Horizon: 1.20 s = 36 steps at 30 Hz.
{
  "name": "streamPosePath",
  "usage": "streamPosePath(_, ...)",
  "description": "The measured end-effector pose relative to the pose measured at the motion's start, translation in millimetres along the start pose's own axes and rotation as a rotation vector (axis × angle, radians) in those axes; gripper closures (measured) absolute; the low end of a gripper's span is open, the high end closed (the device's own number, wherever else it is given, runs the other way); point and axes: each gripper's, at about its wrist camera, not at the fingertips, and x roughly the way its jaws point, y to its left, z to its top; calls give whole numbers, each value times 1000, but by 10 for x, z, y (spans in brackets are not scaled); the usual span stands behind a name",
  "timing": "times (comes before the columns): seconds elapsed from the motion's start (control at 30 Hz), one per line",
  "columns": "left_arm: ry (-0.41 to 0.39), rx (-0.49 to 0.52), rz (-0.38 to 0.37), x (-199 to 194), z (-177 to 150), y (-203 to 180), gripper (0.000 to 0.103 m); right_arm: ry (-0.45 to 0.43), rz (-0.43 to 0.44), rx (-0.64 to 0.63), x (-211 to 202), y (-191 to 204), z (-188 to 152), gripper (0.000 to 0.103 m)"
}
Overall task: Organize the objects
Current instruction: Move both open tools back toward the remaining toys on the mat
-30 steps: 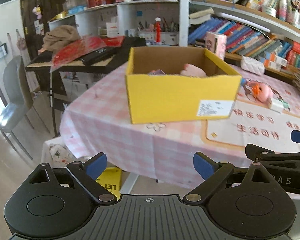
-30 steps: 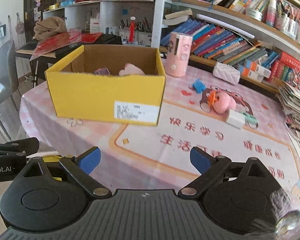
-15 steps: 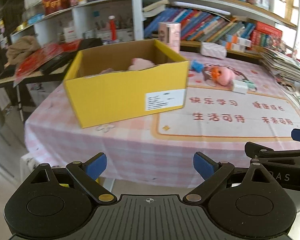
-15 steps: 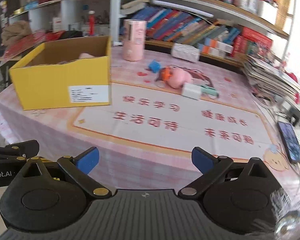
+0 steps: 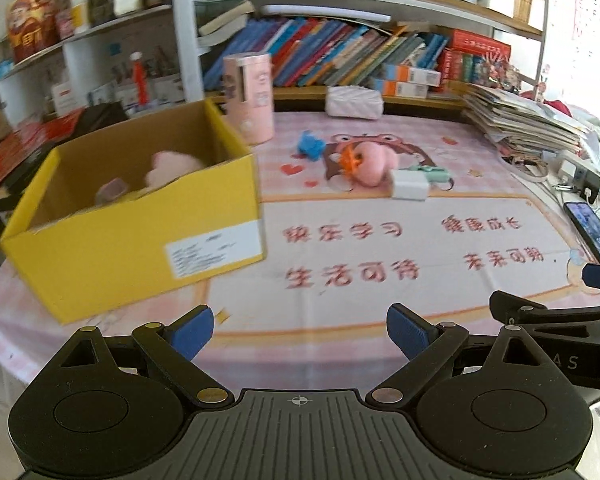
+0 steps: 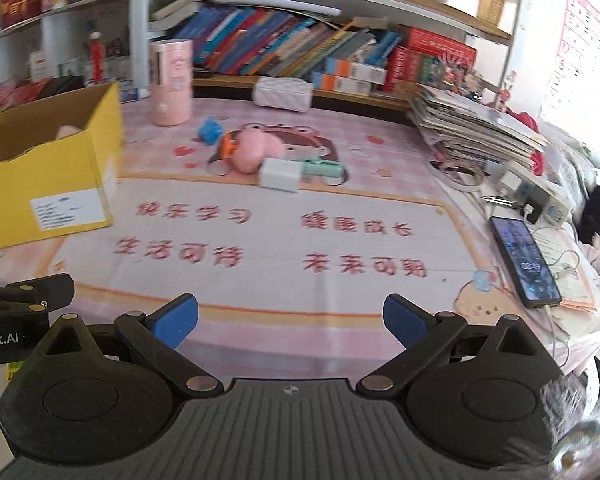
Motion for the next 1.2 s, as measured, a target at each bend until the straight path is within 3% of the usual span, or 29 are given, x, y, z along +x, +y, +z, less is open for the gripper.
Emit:
streamPosePath(0.67,-9,-51,83,698,690,-540,8,13,99,-41,989,-628,800,2)
streamPosePath(1.2,14,-88,158,1048,942,-761,8,24,214,-61,1550,-899,1114,3)
